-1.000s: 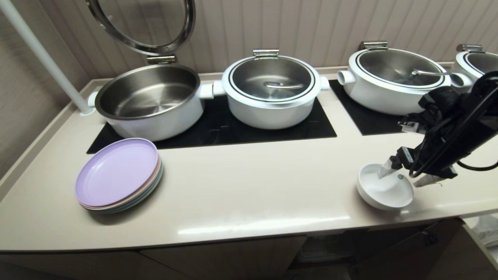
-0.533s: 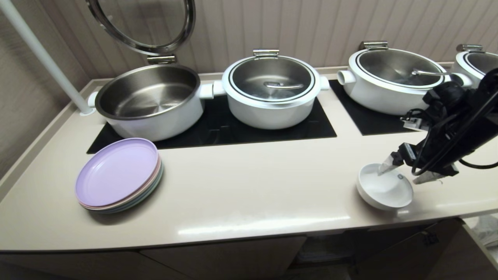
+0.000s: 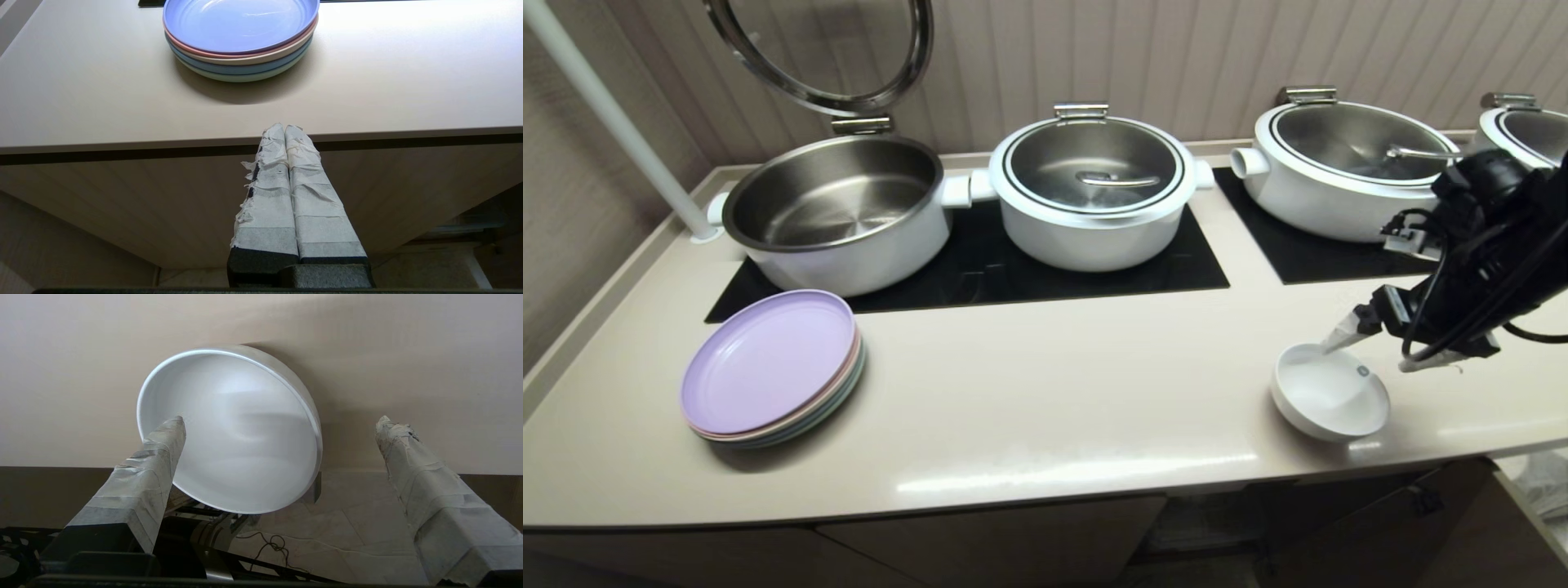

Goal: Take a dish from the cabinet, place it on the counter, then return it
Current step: Place it on the table

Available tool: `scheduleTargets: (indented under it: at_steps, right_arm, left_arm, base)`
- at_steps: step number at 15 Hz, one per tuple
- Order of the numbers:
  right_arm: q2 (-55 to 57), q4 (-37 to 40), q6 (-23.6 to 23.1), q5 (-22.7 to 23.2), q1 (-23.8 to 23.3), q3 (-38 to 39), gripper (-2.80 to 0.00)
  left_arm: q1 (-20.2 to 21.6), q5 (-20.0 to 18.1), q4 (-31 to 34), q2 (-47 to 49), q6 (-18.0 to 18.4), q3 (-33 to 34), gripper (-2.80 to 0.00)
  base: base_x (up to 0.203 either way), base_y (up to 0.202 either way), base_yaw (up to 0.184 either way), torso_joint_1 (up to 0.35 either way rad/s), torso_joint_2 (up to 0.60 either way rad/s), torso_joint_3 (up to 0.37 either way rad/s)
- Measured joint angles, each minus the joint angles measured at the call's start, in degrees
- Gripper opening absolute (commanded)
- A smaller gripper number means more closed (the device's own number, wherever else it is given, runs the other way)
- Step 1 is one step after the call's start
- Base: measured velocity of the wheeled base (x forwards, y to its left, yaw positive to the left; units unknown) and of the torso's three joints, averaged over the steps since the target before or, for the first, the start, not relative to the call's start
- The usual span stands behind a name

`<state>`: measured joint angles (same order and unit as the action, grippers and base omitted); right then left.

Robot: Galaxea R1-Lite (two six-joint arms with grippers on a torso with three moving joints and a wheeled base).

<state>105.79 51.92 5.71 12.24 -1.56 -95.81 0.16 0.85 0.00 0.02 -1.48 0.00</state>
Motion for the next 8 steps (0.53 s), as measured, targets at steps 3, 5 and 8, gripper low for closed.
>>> scheduleTargets:
  at_steps: [3, 5, 8]
  right_arm:
    - [-1.8, -0.1, -0.1, 0.0, 0.2, 0.2, 0.00]
    - [-2.5, -0.2, 0.1, -0.1, 0.2, 0.2, 0.00]
    - [-3.6, -1.6, 0.2, -0.1, 0.2, 0.2, 0.00]
  left_arm:
    - [0.0, 0.0, 0.0, 0.0, 0.0, 0.0, -2.80]
    - [0.0, 0.0, 0.0, 0.0, 0.0, 0.0, -2.80]
    - [0.0, 0.0, 0.0, 0.0, 0.0, 0.0, -2.80]
  base:
    - [0.000, 0.000, 0.000, 0.000, 0.00, 0.000]
    - [0.000, 0.000, 0.000, 0.000, 0.00, 0.000]
    - [0.000, 0.000, 0.000, 0.000, 0.00, 0.000]
